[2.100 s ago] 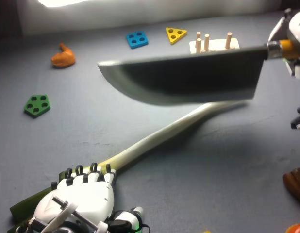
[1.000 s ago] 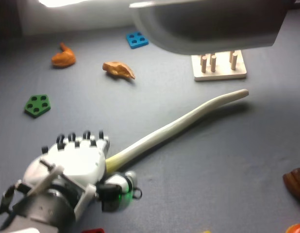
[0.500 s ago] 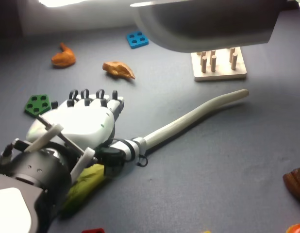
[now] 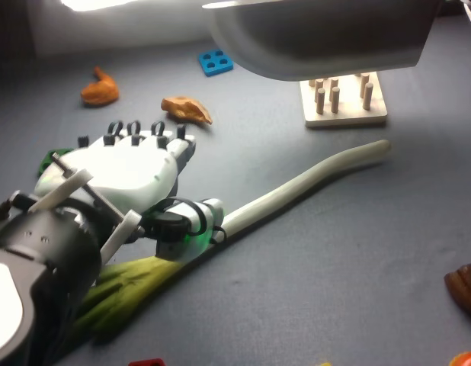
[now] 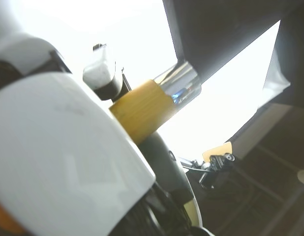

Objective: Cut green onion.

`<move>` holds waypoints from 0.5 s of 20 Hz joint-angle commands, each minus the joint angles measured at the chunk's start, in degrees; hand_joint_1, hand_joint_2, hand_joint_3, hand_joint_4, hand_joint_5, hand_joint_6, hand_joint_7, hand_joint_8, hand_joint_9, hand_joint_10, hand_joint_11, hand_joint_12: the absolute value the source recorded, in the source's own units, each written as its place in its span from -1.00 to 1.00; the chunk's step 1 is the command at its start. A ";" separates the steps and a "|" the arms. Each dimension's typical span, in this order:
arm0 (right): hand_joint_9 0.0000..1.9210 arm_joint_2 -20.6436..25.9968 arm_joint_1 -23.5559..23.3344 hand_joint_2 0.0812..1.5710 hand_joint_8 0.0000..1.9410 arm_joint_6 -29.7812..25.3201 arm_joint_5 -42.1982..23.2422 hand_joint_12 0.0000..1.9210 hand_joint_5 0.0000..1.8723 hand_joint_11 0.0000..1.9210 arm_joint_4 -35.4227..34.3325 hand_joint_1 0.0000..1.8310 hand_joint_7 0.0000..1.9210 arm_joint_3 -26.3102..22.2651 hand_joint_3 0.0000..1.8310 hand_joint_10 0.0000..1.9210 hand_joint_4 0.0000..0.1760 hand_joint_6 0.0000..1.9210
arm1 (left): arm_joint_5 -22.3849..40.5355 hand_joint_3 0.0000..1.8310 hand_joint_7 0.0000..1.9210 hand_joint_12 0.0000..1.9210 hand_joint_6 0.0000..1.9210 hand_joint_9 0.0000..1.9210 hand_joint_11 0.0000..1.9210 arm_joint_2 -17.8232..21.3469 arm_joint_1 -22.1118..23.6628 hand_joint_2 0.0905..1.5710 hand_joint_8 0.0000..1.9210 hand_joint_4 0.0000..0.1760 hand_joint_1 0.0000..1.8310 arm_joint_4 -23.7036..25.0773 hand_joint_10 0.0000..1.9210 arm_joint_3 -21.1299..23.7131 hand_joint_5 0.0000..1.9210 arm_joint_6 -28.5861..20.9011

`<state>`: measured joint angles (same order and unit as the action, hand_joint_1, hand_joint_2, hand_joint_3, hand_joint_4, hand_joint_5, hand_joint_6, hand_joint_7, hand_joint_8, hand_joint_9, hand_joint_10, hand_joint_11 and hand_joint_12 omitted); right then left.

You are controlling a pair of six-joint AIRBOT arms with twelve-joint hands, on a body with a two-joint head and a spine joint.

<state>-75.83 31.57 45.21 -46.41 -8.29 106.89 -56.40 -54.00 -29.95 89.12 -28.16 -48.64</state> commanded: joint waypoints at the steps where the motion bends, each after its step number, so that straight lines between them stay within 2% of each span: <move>1: 0.70 0.44 -0.87 -0.03 1.00 -0.77 -7.70 1.00 0.39 0.74 -2.05 0.75 0.61 0.85 -0.20 1.00 1.00 1.00 | 0.15 -1.00 -0.98 -0.97 -1.00 -0.98 -1.00 0.28 1.08 0.86 -1.00 -1.00 -0.94 5.00 -1.00 -0.22 -0.94 1.12; 10: 0.70 -1.12 -0.60 -0.02 1.00 -1.96 -7.69 1.00 0.41 0.73 -1.67 0.74 0.62 2.61 -0.21 1.00 1.00 1.00 | 1.08 -1.00 -0.99 -0.99 -1.00 -0.99 -0.99 0.98 2.20 0.86 -1.00 -1.00 -0.94 4.74 -1.00 -0.38 -0.96 1.70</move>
<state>-77.69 31.62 44.05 -46.39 -7.75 108.92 -53.71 -53.25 -28.62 89.08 -28.45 -46.96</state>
